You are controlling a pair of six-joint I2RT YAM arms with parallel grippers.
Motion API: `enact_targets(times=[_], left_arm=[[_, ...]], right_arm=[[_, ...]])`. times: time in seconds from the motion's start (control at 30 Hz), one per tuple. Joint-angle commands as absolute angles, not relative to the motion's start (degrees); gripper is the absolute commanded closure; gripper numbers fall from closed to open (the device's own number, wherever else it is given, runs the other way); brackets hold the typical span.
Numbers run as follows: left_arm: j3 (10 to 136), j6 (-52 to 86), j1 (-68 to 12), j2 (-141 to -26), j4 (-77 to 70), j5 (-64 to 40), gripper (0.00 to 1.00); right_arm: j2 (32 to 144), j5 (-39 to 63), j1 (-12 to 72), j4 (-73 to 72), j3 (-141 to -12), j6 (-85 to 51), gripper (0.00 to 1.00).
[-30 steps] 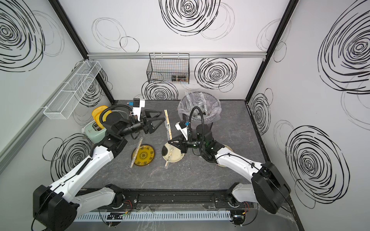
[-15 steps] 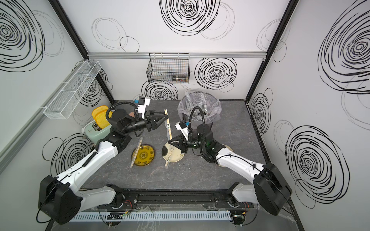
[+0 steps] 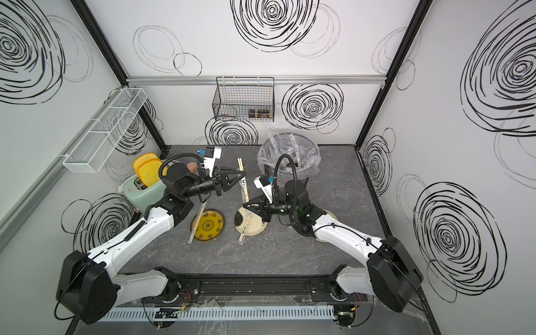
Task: Remove the packaging of disposable chopsticks
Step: Remove the packet bag from the disposable chopsticks.
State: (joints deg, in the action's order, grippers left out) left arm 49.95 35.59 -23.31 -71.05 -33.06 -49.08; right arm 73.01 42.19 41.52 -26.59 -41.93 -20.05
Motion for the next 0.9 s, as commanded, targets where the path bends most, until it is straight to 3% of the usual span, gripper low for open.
enact_targets(times=[0.0,0.47,0.87], left_arm=[[48.2,36.6,-23.8,-70.6,-37.0,-49.8,0.84],[41.8,37.5,-25.7,-68.8,-38.7,-48.6,0.92],[36.5,39.2,-28.3,-68.4,-42.1,-46.1,0.89]], right_arm=[[71.7,42.0,41.7,-27.9,-44.2,-18.9,1.0],[72.1,40.3,41.7,-27.8,-45.2,-18.9,1.0],[73.4,39.6,41.7,-27.9,-47.2,-18.8,1.0]])
